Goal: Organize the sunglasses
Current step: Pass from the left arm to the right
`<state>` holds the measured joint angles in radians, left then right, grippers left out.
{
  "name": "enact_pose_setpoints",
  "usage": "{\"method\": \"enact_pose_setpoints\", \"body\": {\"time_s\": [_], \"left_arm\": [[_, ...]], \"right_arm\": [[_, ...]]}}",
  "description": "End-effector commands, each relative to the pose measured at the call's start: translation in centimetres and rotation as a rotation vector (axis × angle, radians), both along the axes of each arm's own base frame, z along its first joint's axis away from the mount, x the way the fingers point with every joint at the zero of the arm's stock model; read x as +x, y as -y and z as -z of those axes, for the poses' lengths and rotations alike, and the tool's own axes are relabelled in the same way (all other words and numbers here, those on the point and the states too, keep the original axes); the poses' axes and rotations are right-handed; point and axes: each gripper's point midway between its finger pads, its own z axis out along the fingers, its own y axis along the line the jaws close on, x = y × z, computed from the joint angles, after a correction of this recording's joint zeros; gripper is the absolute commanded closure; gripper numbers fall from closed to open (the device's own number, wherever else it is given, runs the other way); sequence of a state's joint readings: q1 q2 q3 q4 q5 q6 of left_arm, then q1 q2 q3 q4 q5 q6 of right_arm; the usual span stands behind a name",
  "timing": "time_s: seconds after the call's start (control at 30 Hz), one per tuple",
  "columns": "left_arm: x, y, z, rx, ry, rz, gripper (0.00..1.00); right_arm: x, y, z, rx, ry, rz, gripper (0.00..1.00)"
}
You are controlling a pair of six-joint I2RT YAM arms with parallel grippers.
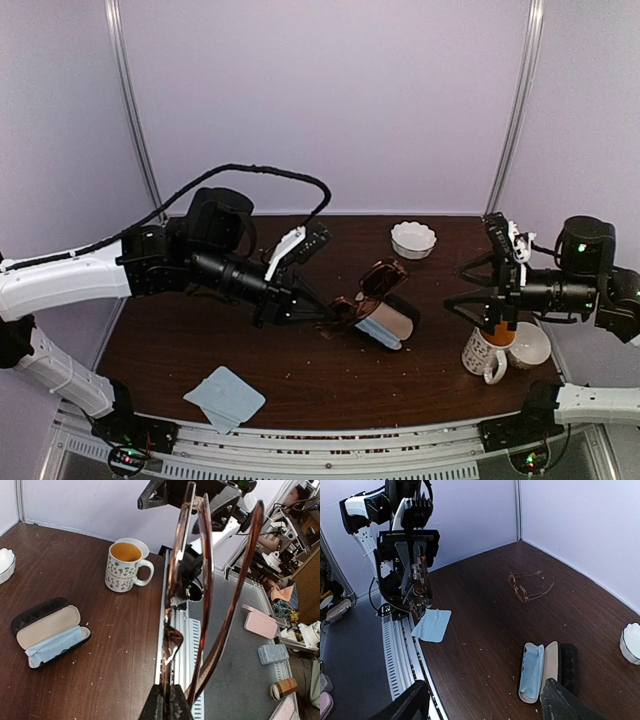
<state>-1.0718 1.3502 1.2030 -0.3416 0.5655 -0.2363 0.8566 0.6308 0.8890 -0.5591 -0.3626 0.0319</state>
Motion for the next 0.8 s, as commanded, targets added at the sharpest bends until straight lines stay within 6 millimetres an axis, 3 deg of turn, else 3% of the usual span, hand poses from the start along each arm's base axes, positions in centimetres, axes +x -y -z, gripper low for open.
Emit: {"method": "enact_pose_setpoints", "body": {"time_s": [0.0, 0.13, 0.4, 0.77], "left_arm": [[-1.5, -0.3, -1.1, -0.018, 0.003, 0.086, 1.00], [-2.3, -0.3, -0.7, -0.011, -0.038, 0.127, 1.00], [-2.5, 0.1, 0.3, 0.018, -0.079, 0.134, 1.00], [-2.2, 1.0, 1.2, 0.021, -0.101, 0.121, 1.00]], "right_arm": [[-1.4, 0.3, 1.2, -0.056, -0.048, -0.063, 0.30], [-1.9, -0.3, 1.0, -0.032, -0.067, -0.097, 0.41], [-2.6, -2.4, -0.4, 0.045, -0.095, -0.203, 0.52], [-2.9, -5.0, -0.8, 0.055, -0.102, -0.292, 0.64]]}}
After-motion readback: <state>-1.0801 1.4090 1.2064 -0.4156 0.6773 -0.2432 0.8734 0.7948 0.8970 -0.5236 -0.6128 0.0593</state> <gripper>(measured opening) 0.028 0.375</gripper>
